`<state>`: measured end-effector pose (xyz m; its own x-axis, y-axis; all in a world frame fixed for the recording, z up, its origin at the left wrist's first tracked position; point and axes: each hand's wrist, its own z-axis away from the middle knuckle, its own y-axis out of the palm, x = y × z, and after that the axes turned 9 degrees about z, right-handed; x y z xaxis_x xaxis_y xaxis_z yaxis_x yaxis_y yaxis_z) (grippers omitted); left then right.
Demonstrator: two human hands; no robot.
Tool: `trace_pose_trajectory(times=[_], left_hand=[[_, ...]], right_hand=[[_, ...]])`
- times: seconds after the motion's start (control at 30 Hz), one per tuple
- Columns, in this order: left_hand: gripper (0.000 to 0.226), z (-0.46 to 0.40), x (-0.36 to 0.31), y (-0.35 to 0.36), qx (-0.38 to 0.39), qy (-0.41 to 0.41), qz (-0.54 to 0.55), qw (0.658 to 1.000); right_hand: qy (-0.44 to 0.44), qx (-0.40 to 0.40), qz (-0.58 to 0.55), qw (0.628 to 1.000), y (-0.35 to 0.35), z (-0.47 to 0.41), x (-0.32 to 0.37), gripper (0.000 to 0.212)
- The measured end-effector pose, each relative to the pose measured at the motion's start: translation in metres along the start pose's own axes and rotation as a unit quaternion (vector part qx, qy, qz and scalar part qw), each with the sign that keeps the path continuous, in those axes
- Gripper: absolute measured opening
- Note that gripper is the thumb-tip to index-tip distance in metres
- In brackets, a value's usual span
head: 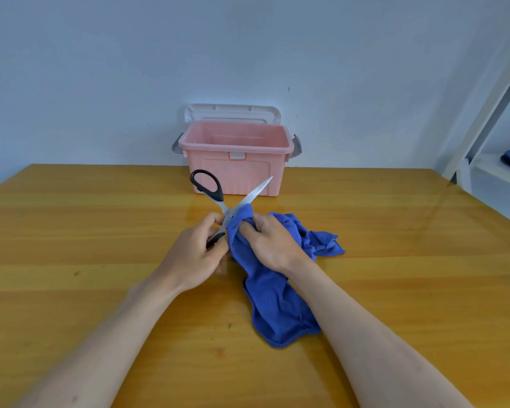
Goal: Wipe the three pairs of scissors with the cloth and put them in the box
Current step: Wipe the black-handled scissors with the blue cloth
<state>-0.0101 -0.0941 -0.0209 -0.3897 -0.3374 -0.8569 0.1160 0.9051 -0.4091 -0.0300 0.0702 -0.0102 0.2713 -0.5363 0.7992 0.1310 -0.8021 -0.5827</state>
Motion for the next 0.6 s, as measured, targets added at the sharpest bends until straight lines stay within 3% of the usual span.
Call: trace_pose_trajectory(times=[0.13, 0.3, 0.6], left_hand=[[0.011, 0.000, -0.001, 0.001, -0.008, 0.011, 0.024, 1.000], [0.015, 0.000, -0.002, -0.008, -0.020, -0.004, 0.084, 0.996], [0.024, -0.004, 0.002, -0.015, -0.078, -0.045, 0.103, 0.991]], right_hand=[[-0.012, -0.020, -0.004, 1.000, 0.002, 0.000, 0.002, 0.033], [-0.016, 0.018, -0.029, 0.999, 0.003, 0.001, 0.006, 0.043], [-0.003, 0.068, -0.056, 0.996, 0.003, 0.007, 0.007, 0.024]])
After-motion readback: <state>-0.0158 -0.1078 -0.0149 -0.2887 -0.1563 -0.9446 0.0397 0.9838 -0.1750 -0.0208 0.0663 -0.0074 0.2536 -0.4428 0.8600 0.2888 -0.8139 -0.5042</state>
